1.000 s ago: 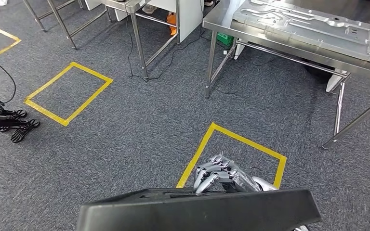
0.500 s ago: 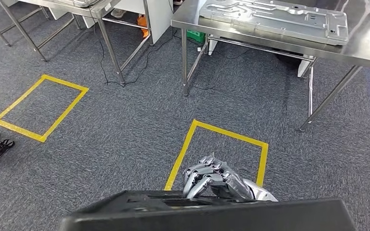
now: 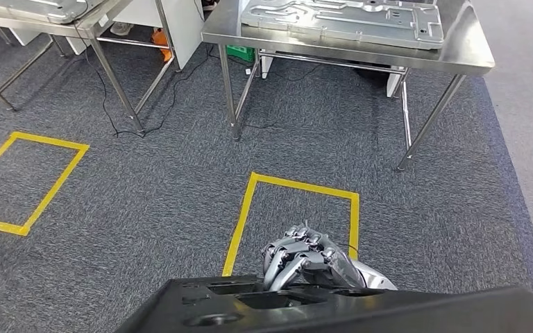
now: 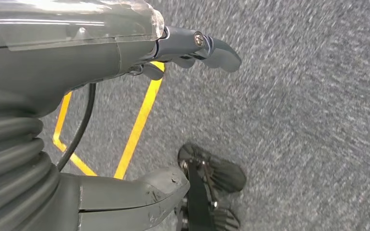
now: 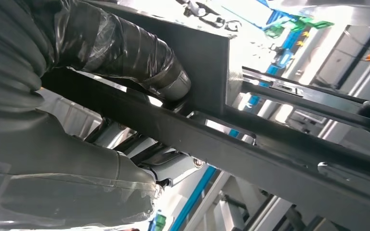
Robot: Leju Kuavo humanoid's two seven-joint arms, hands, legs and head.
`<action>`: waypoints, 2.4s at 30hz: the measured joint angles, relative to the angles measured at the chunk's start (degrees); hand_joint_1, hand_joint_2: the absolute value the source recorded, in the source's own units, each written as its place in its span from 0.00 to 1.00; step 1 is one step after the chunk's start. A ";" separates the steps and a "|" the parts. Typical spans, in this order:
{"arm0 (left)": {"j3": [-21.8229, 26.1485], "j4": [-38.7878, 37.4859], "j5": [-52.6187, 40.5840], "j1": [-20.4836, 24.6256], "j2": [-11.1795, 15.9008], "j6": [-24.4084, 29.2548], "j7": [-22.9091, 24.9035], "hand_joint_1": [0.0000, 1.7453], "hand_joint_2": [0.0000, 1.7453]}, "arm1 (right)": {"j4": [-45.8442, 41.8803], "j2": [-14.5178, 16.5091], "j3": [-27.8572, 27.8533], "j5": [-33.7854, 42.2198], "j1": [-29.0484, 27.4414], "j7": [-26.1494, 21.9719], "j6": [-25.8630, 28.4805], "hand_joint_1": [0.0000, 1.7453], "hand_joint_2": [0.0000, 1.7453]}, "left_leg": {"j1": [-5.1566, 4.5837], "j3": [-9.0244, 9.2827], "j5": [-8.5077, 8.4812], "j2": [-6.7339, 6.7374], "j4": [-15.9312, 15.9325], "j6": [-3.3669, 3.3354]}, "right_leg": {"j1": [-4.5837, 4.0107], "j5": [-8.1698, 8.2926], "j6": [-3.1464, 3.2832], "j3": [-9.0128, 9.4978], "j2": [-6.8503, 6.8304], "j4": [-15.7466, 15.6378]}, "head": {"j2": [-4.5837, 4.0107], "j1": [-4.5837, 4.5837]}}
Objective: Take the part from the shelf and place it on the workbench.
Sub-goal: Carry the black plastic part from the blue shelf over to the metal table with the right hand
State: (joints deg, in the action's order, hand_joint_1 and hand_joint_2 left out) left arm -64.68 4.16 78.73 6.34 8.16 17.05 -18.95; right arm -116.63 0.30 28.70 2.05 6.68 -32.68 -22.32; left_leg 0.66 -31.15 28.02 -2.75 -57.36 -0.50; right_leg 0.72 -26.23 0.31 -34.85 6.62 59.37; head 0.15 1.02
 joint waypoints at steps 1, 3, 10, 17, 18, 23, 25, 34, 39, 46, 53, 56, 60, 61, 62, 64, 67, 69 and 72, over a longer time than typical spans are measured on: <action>0.07 0.00 0.00 0.04 -0.03 0.01 -0.01 0.00 1.00 | -0.04 -0.01 0.00 0.03 -0.01 -0.01 -0.08 1.00 1.00 | 0.15 0.16 -0.29 0.66 0.46 -0.34 | -0.15 -0.37 -0.32 -0.24 -0.68 0.46 | 0.00 -0.01; 0.26 0.01 0.00 -0.02 -0.11 0.01 -0.05 0.00 1.00 | -0.11 -0.04 -0.01 0.18 0.07 -0.03 -0.43 1.00 1.00 | 0.41 0.34 -0.81 2.13 1.28 -0.94 | -0.41 -3.17 -0.74 -2.22 -3.60 4.70 | 0.00 -0.01; 1.16 0.02 -0.01 -0.14 -0.14 -0.25 -0.26 0.00 1.00 | 0.21 -0.15 -0.04 0.49 0.11 -0.02 -1.02 1.00 1.00 | 0.02 0.36 -0.28 6.49 0.81 -0.66 | -0.58 -2.60 -0.66 -1.71 -8.16 5.63 | 0.00 0.00; 1.37 0.02 -0.01 0.14 -0.19 -0.45 -0.64 0.00 1.00 | 0.24 -0.14 -0.09 0.54 0.13 -0.01 -1.20 1.00 1.00 | -0.15 0.01 2.11 6.47 -1.59 1.29 | -0.68 -0.64 1.44 1.18 -7.47 -0.84 | 0.00 0.01; 1.43 0.02 -0.01 0.11 -0.21 -0.56 -0.67 0.00 1.00 | 0.29 -0.13 -0.09 0.49 0.15 -0.01 -1.18 1.00 1.00 | -0.03 -1.08 3.73 5.16 -4.11 1.56 | -0.52 -0.54 1.69 1.21 -7.09 -0.93 | 0.00 0.01; 1.62 0.02 -0.01 -0.24 -0.32 -1.35 -0.21 0.00 1.00 | 1.05 0.15 -0.09 -0.78 0.26 0.19 -0.12 1.00 1.00 | 0.04 -6.67 6.68 3.23 -15.08 1.69 | -0.79 -0.56 2.09 1.11 -5.02 -0.64 | 0.00 0.02; 1.62 0.01 -0.01 -0.18 -0.31 -1.79 0.17 0.00 1.00 | 1.25 0.55 -0.09 -1.07 0.51 0.43 0.27 1.00 1.00 | -0.06 -3.73 2.42 2.88 -7.90 0.97 | -0.91 -0.63 2.08 1.32 -4.44 -0.59 | 0.00 0.01; 1.60 -0.01 -0.01 -0.02 -0.38 -3.17 0.01 0.00 1.00 | 1.78 2.11 -0.09 -2.10 1.84 1.26 1.79 1.00 1.00 | -0.04 0.18 -0.87 2.87 1.29 -1.52 | -0.75 -4.51 -0.61 -1.89 -5.65 5.77 | 0.00 -0.01; 1.61 0.00 -0.01 -0.08 -0.48 -3.43 -0.05 0.00 1.00 | 2.12 2.22 -0.09 -2.32 1.93 1.31 2.52 1.00 1.00 | 0.04 0.42 -0.35 3.39 0.90 -1.36 | 0.23 -4.78 -1.65 -5.45 -6.33 12.00 | 0.00 0.00; 1.60 -0.01 0.00 0.02 -0.65 -3.55 -0.14 0.00 1.00 | 2.12 2.42 -0.09 -2.31 1.99 1.29 2.56 1.00 1.00 | -0.07 0.70 1.20 3.60 -0.21 0.80 | -0.06 -0.65 0.19 0.22 -6.74 0.20 | 0.00 0.01; 1.60 -0.01 -0.01 -0.21 -0.66 -3.59 -0.19 0.00 1.00 | 2.15 2.83 -0.09 -2.30 2.03 1.15 2.60 1.00 1.00 | 0.18 -8.29 6.84 3.27 -16.55 1.78 | -0.14 -1.28 1.68 1.33 -6.25 -0.28 | 0.00 0.02; 1.60 -0.01 0.00 -0.28 -0.61 -3.59 -0.29 0.00 1.00 | 2.14 2.84 -0.09 -2.40 2.05 1.14 2.60 1.00 1.00 | 0.05 -4.45 0.43 3.09 -6.74 1.10 | -0.29 -1.98 1.39 2.41 -5.90 -0.28 | 0.00 0.01; 1.60 -0.01 -0.01 -0.12 -0.55 -3.59 -0.54 0.00 1.00 | 2.15 2.87 -0.09 -2.51 2.08 1.13 2.64 1.00 1.00 | -0.47 -1.73 -0.61 2.77 -0.77 0.02 | -0.41 -2.37 0.36 2.65 -5.71 -0.41 | 0.00 0.01; 1.60 -0.01 -0.01 -0.13 -0.57 -3.59 -0.54 0.00 1.00 | 2.14 2.88 -0.09 -2.53 2.08 1.13 2.64 1.00 1.00 | -0.31 -1.56 -0.67 2.81 -0.55 -0.24 | -0.39 -2.49 0.03 2.74 -5.75 -0.43 | 0.00 0.01; 1.60 -0.01 0.00 -0.15 -0.59 -3.59 -0.55 0.00 1.00 | 2.13 2.89 -0.09 -2.55 2.11 1.12 2.65 1.00 1.00 | -0.15 -1.26 -0.71 2.85 -0.23 -0.56 | -0.42 -2.82 -0.29 2.65 -5.83 0.03 | 0.00 0.01; 1.60 -0.01 0.00 -0.16 -0.63 -3.59 -0.57 0.00 1.00 | 2.11 2.90 -0.09 -2.57 2.16 1.11 2.71 1.00 1.00 | 0.17 -0.61 -0.71 3.01 0.34 -1.21 | -0.42 -4.91 -0.79 0.76 -6.01 4.06 | 0.00 0.00; 1.60 -0.01 0.00 -0.17 -0.64 -3.65 -0.57 0.00 1.00 | 2.19 2.89 -0.09 -2.57 2.04 1.10 2.80 1.00 1.00 | 0.06 -0.09 -0.12 3.13 0.37 -1.67 | -0.21 -8.17 -1.16 -5.32 -6.10 14.10 | 0.00 0.00; 1.60 -0.01 0.00 -0.22 -0.67 -3.76 -0.61 0.00 1.00 | 2.25 2.89 -0.09 -2.57 2.01 1.09 2.80 1.00 1.00 | 0.06 0.62 0.50 3.09 0.34 -1.51 | 0.00 -5.78 -1.27 -6.27 -6.23 13.85 | 0.00 0.00; 1.60 -0.01 0.00 -0.24 -0.78 -3.85 -0.77 0.00 1.00 | 2.29 2.90 -0.09 -2.61 2.05 1.09 2.80 1.00 1.00 | -0.03 2.04 1.86 3.02 0.17 -0.81 | 0.01 0.03 -0.94 -2.09 -6.72 3.79 | 0.00 0.01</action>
State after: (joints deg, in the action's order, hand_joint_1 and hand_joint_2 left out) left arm -63.08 4.15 78.73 6.10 7.38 13.20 -19.72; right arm -114.34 3.20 28.61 -0.56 8.74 -31.59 -19.51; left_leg 0.63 -29.11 29.87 0.27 -57.19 -1.31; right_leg 0.73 -26.20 -0.63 -36.94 -0.09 63.16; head 0.15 1.03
